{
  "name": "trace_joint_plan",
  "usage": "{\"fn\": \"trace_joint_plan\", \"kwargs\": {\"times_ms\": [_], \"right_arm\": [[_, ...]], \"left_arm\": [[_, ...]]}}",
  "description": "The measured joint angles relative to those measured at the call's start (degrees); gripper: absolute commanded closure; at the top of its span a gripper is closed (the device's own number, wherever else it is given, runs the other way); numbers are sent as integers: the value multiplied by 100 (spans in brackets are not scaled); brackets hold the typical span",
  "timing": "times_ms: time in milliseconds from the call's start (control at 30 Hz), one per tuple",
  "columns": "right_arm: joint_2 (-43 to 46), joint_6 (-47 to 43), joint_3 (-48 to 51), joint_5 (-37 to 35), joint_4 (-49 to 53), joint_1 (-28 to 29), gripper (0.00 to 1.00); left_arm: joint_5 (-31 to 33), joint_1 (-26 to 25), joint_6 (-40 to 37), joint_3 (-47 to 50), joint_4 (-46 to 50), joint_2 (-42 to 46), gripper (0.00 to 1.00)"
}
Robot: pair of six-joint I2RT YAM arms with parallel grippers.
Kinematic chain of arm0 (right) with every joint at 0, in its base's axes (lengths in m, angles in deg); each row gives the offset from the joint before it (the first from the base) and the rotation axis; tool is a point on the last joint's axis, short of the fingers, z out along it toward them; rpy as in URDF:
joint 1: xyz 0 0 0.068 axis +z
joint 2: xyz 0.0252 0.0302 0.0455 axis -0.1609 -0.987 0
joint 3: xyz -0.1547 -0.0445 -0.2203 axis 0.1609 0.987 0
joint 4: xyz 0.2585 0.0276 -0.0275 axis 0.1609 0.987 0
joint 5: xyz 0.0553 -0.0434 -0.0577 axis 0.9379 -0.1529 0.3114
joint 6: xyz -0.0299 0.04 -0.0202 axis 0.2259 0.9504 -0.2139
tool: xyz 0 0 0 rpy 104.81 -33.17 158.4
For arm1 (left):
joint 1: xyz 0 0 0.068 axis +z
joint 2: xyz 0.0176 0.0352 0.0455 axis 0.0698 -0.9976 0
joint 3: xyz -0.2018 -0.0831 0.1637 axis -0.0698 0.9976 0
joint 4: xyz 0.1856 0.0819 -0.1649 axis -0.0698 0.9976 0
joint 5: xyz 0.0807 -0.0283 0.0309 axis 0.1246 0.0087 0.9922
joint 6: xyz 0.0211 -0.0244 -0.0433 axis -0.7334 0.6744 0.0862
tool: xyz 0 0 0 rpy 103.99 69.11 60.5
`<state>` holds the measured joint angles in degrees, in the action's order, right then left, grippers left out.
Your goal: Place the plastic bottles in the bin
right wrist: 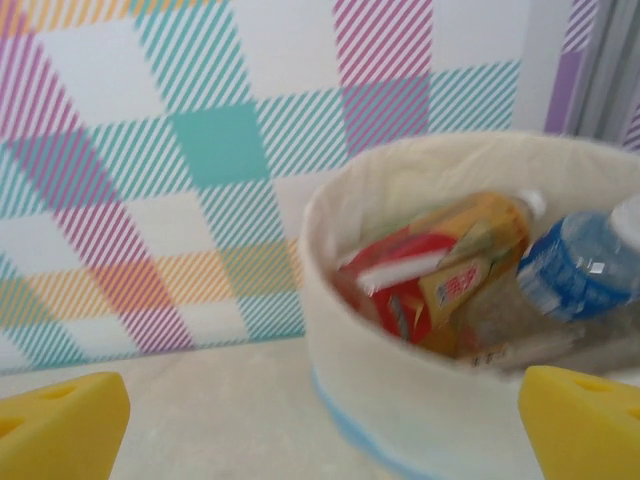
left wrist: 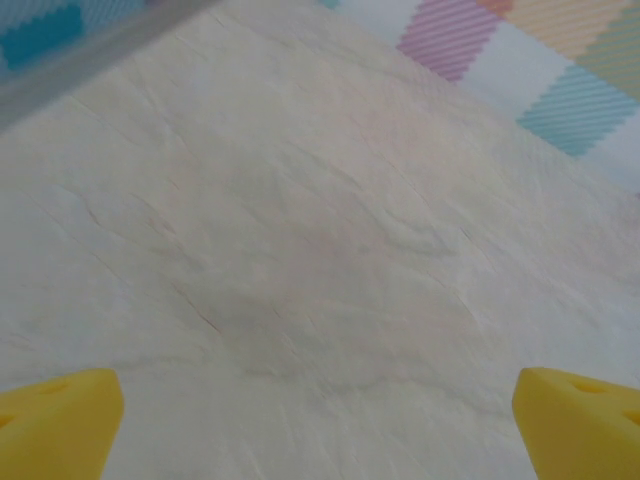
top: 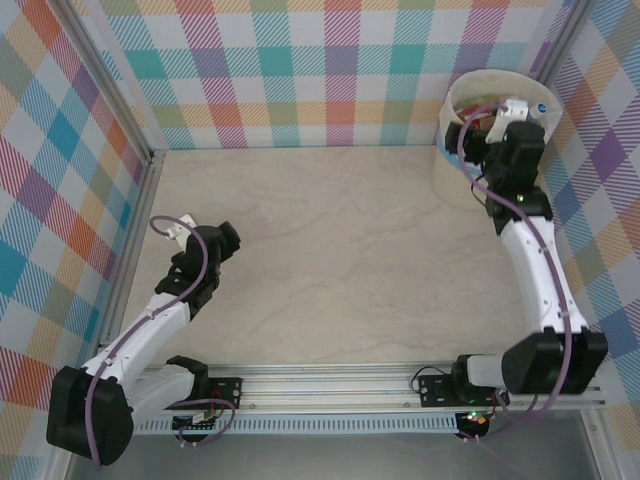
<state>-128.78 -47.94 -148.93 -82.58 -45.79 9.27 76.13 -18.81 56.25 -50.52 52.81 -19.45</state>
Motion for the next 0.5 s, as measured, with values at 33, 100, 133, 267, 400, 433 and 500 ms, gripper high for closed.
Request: {"fn": "trace_joint_plan", "kwargs": {"times_ms": [33, 100, 133, 267, 400, 433, 500], "right_arm": [[234, 0, 400, 52, -133, 0, 0], [619, -2, 1217, 103, -400, 0, 0], [767, 0, 1633, 116, -522, 0, 0], [914, 44, 2861, 105, -715, 0, 0], [844, 87, 3829, -39, -1239, 0, 0], [793, 94, 4033, -90, -1445, 0, 0], [595, 114, 4452, -181, -1919, 0, 0]], "left_arm": [[70, 162, -125, 0, -20, 0, 0], [197, 431, -328, 2, -101, -37, 0], [264, 551, -433, 9, -199, -85, 0], [376, 929, -772, 192, -732, -442, 0], [343, 1141, -1213, 352, -1314, -1143, 0], [273, 1178, -1346, 382, -1486, -1344, 0], [-2, 1261, -1670, 411, -1840, -1788, 0]]}}
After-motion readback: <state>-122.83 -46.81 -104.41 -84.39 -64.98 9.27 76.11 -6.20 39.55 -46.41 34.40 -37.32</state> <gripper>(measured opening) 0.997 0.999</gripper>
